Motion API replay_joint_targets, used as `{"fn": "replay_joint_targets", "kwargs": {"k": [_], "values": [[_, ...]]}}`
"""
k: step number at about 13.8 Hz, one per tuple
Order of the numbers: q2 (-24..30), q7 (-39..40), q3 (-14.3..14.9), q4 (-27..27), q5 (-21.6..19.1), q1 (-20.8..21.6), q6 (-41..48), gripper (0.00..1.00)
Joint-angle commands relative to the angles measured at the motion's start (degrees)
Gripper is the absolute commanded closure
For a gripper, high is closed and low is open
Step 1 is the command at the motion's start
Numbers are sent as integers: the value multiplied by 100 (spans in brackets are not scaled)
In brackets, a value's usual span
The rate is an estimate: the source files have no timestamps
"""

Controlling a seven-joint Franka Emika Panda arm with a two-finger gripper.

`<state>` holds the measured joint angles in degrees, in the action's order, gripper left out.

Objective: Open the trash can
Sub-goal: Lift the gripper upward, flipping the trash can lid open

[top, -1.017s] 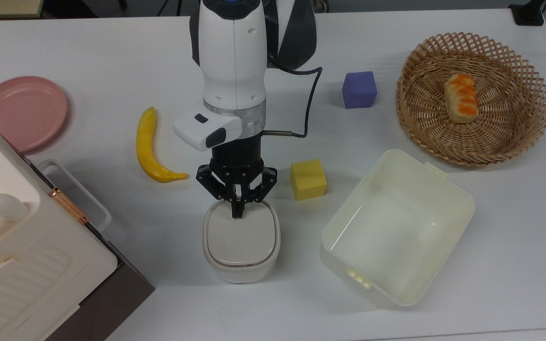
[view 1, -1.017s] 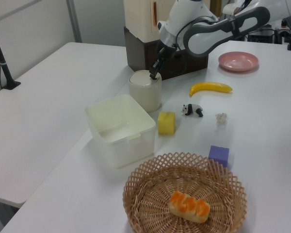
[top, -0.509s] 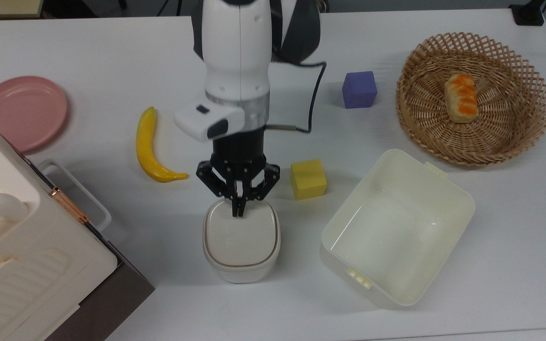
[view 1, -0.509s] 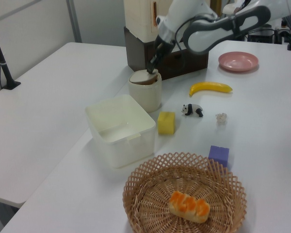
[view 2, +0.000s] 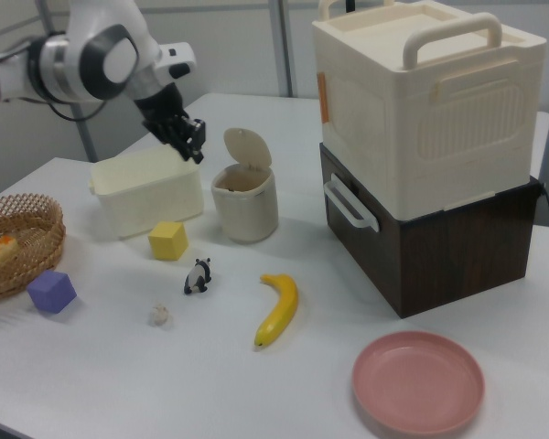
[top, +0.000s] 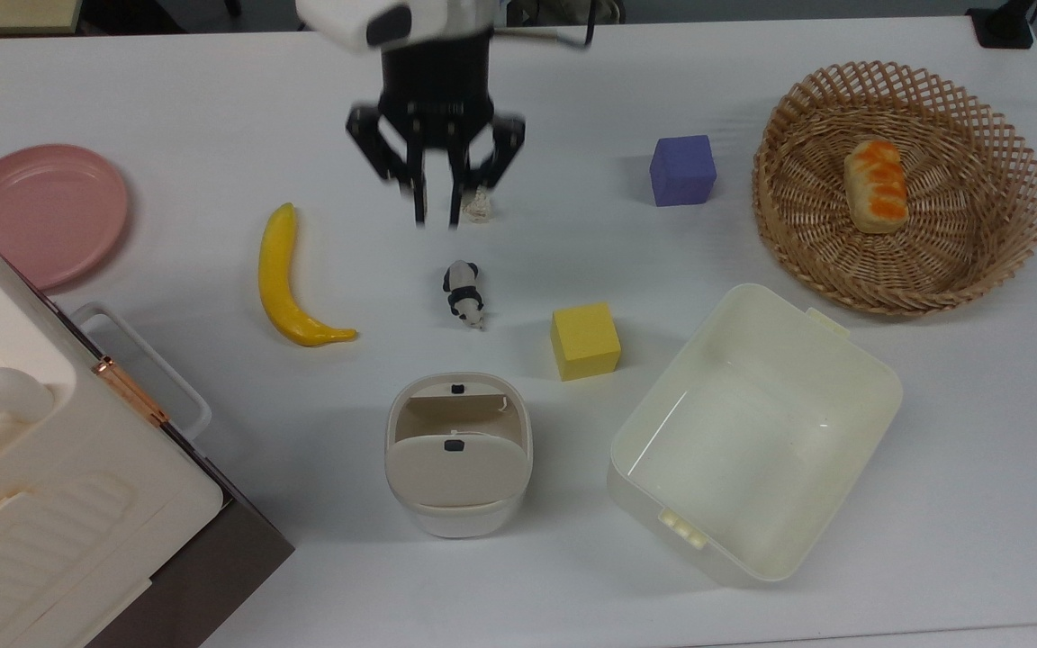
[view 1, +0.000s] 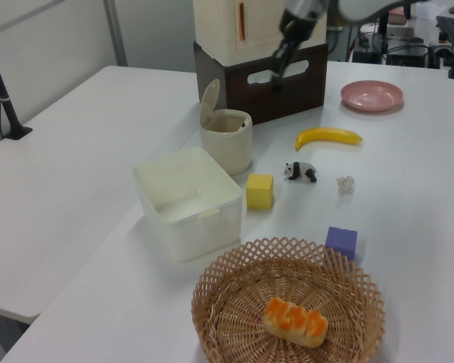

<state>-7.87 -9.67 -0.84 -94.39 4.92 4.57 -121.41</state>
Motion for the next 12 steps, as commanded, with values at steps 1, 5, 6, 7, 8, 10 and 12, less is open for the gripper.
{"fn": "replay_joint_targets", "kwargs": {"k": [1,5,6,7,8,10,12], "values": [[716,518,40,-431,-272,53,1177,0],[857,537,49,-423,-281,36,2331,0],[849,536,40,-423,-281,35,2384,0],[849,528,49,-423,-281,27,2420,0],[831,536,49,-397,-281,27,2420,0],[761,536,40,-387,-290,18,2411,0],[691,545,40,-379,-299,27,2402,0]]}}
